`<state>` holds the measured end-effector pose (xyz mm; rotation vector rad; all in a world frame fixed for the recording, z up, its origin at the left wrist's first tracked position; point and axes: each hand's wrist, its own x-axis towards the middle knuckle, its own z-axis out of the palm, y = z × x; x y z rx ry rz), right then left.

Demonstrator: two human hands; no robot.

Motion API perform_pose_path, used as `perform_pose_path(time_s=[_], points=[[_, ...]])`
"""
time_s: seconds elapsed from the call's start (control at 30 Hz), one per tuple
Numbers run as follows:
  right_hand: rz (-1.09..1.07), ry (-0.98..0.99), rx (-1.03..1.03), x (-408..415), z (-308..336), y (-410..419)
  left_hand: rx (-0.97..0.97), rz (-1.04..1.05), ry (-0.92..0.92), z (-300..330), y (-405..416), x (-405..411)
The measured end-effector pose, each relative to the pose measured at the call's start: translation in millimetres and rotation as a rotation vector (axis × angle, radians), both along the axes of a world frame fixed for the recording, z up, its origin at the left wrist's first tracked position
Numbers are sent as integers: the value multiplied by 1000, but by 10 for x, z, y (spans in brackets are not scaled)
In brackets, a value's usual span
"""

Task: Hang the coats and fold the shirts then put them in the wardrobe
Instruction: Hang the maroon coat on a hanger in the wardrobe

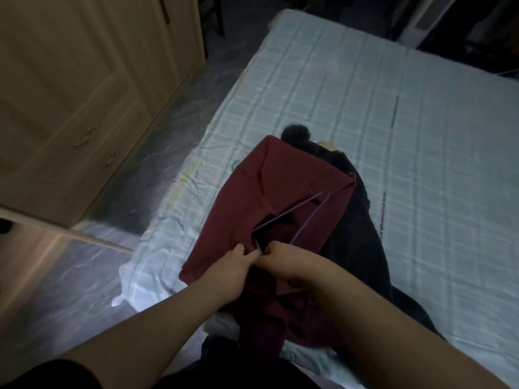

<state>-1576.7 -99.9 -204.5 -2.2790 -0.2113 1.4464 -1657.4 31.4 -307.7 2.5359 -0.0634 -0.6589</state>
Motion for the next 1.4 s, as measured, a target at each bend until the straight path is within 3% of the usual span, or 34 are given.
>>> perform_pose_path(time_s=[0.1, 0.17, 0.23, 0.3, 0.37, 0.47, 0.63, 0.77, 0.87, 1.07, 1.23, 1.4], points=[[180, -254, -68, 30, 72, 83, -91, 50, -85, -27, 91, 45], [233, -526, -25, 106, 197, 54, -92, 87, -141, 21, 149, 85], [207, -766, 164, 260, 358, -22, -126, 159, -203, 78, 226, 120], [49, -897, 368, 472, 466, -136, -165, 246, -269, 133, 334, 155], [-99, -907, 399, 700, 432, -279, -186, 298, -292, 204, 446, 175], [-152, -820, 281, 1021, 72, -485, -187, 304, -269, 274, 601, 201], [-49, -671, 150, 1281, -693, -654, -176, 367, -229, 301, 750, 286], [75, -614, 147, 1447, -1208, -685, 81, 457, -142, 277, 756, 342], [162, -678, 101, 1576, -1454, -631, -26, 482, -98, 155, 832, 345], [331, -832, -141, 1805, -1759, -457, -137, 507, -177, -16, 985, 280], [246, -835, -238, 1819, -1804, -500, -70, 528, -98, 85, 1019, 234], [-14, -715, -130, 1783, -1441, -476, -173, 444, -104, 409, 1073, 217]])
